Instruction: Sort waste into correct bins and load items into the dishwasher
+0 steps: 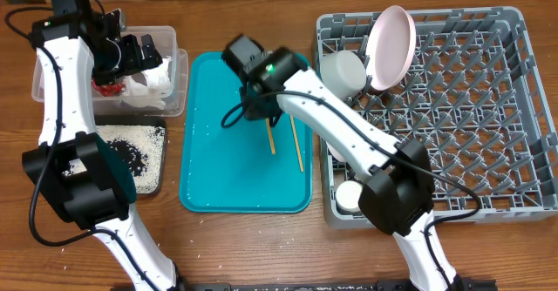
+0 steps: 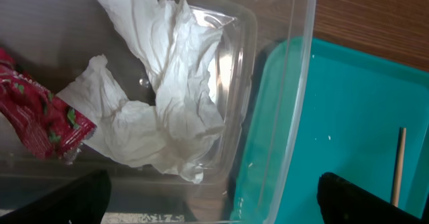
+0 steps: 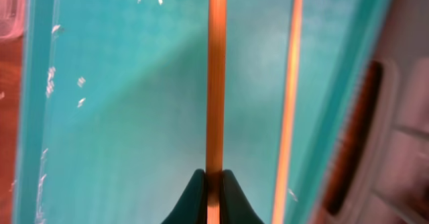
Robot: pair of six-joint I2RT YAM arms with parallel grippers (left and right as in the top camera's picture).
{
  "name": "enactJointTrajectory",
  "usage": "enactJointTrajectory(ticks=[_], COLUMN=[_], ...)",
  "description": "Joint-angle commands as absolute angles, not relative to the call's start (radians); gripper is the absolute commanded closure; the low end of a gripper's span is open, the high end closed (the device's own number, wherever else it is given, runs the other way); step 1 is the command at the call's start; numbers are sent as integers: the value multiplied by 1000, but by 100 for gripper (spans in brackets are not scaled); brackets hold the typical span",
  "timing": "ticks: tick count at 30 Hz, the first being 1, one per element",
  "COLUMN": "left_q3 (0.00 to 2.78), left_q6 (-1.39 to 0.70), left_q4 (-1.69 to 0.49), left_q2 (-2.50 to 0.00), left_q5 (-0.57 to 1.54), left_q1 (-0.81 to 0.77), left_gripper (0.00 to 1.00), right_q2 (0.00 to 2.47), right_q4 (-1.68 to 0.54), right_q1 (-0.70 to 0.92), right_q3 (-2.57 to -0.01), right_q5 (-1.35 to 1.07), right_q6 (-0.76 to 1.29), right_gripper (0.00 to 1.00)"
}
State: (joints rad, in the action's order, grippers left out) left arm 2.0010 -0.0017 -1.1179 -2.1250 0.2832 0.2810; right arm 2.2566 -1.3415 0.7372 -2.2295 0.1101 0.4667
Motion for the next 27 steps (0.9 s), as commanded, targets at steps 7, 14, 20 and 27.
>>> enactJointTrajectory(ticks=[7,14,20,27], left_q3=[2024,2024,2025,2024], left_q6=[0,-1,-1,0], left_q4=[-1118,-1118,-1118,-1118], left_q2=[-2111,-2111,-2111,-2111], left_q5=[281,281,281,281], left_q1=[280,280,280,280], left_gripper=[0,0,0,0], right_q2=[2167,2076,1807,1789], right_q4=[-1694,-1694,-1675,-1574], right_q1=[604,530,383,330], right_q3=[-2452,-2385,-1934,-1639], right_q5=[158,138,137,141], right_q6=[350,306,374,345], right_gripper=[96,96,96,96])
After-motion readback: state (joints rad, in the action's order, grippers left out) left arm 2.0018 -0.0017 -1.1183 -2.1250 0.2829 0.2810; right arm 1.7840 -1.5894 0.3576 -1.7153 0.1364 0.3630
